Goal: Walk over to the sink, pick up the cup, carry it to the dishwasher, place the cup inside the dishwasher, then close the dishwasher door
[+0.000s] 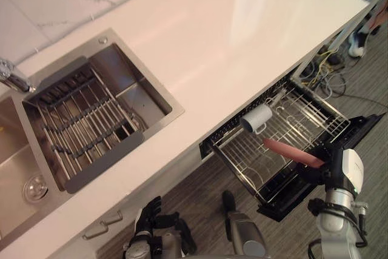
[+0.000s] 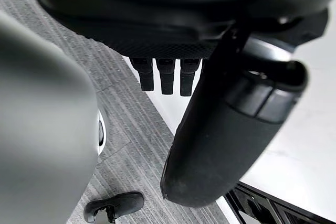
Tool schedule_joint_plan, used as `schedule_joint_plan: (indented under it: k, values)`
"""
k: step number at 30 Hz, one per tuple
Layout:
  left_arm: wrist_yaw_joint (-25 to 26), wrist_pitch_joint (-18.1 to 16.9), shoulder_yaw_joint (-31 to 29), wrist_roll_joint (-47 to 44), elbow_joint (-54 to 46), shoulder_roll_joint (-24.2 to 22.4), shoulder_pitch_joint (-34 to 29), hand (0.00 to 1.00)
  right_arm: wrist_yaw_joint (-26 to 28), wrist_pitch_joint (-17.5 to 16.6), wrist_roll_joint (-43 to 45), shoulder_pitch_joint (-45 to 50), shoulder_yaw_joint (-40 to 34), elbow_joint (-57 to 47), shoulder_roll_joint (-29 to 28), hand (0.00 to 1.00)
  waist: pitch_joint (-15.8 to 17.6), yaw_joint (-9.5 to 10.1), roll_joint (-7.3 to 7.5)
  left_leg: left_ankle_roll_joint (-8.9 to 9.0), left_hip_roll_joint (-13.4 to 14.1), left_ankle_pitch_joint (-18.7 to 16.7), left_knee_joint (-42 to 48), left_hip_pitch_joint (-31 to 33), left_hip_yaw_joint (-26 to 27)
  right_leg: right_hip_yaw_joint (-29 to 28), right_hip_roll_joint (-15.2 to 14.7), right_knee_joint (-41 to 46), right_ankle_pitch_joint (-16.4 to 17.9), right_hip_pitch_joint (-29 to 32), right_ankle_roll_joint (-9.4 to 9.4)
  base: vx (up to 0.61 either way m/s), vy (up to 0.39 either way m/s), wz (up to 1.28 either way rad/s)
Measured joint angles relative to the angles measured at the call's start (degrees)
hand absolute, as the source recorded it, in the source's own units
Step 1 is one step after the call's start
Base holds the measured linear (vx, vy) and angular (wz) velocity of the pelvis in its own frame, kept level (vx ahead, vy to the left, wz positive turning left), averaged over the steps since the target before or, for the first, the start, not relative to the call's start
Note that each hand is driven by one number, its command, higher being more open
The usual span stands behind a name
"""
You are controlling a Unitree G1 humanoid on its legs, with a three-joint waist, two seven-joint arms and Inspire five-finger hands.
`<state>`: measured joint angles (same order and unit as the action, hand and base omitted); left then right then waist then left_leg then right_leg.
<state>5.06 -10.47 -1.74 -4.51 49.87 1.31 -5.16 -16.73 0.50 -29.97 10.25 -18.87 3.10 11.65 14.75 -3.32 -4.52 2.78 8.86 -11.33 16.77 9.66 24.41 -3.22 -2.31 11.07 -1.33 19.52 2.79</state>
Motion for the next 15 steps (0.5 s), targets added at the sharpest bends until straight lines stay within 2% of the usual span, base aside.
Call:
schedule_joint_plan:
  k: [2,4,5,9,15]
  values:
    - [0.06,-0.02,0.08,-0.04,-0.49,-0.21,0.83,0.9,0.0,0.48,1.32,-1.94,0.29,1.25,0.33,0.3,1.12,0.99,-0.07,-0.14,0.0,-0.09,0.16,0.78,-0.04,0.18,-0.1,0.44,0.01,0.83,0.0,-0.05,-0.015,0.09]
    - [0.43,-0.03,0.55,-0.09,-0.57,-0.28,1.5,0.9,-0.36,0.56,1.75,-4.63,0.98,3.32,1.41,0.3,1.94,1.06,-0.1,-0.31,-0.03,-0.16,0.31,1.88,-0.09,0.43,-0.29,1.04,0.03,1.95,0.0,-0.05,-0.018,0.08]
    - [0.99,-0.04,1.15,-0.09,-0.67,-0.27,2.06,0.9,-0.64,0.57,1.83,-6.94,1.29,5.49,2.4,0.9,2.77,1.09,-0.17,-0.39,-0.09,-0.15,0.53,2.22,-0.1,0.41,-0.42,1.42,0.03,2.38,0.01,-0.05,-0.012,0.02]
    - [1.32,-0.08,2.23,-1.19,-0.82,-0.91,3.2,0.9,-1.19,1.64,4.3,-11.53,1.29,10.2,3.65,0.9,3.71,1.46,-0.25,-0.65,-0.33,-0.01,0.59,3.27,-0.12,0.33,-0.69,2.07,0.07,3.71,0.07,-0.01,-0.002,0.0]
    - [2.32,-0.41,2.25,-1.25,-1.21,-2.5,3.94,0.9,-1.61,2.8,7.09,-11.61,1.22,8.71,3.83,0.9,4.19,2.33,-0.44,-0.72,-0.57,0.04,0.14,3.18,-0.15,0.35,-0.86,2.06,0.18,3.73,0.22,0.0,0.0,0.0]
